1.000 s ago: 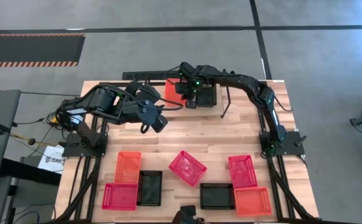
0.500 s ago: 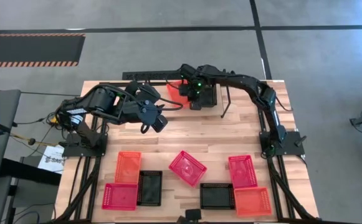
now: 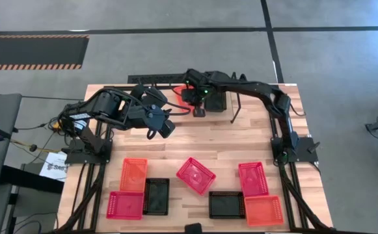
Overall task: Stack baskets on shelf by color
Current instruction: Adjust the bins on the shelf
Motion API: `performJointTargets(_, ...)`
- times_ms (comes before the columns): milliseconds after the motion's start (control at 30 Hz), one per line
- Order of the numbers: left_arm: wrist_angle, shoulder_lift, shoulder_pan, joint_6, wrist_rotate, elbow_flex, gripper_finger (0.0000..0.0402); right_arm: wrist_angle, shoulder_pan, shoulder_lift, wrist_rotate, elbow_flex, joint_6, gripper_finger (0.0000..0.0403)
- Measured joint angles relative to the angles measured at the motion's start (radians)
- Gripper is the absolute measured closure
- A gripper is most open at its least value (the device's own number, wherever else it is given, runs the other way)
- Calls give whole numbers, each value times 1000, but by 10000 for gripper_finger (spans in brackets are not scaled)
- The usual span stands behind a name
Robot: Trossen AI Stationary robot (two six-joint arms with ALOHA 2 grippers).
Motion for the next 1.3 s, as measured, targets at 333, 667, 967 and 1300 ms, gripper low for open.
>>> performJointTargets(333,0,0,0,0,8,0,269,-84,-42,34,25,-2,21,403)
performJointTargets(667,0,0,0,5,8,0,269,-159,13,34,28,-2,87,403)
performJointTargets(967,0,0,0,7,7,0,269,-144,85,34,26,-2,110,403)
performJointTargets(1300,0,0,0,7,5,0,269,-228,35,19,182,102,103,403)
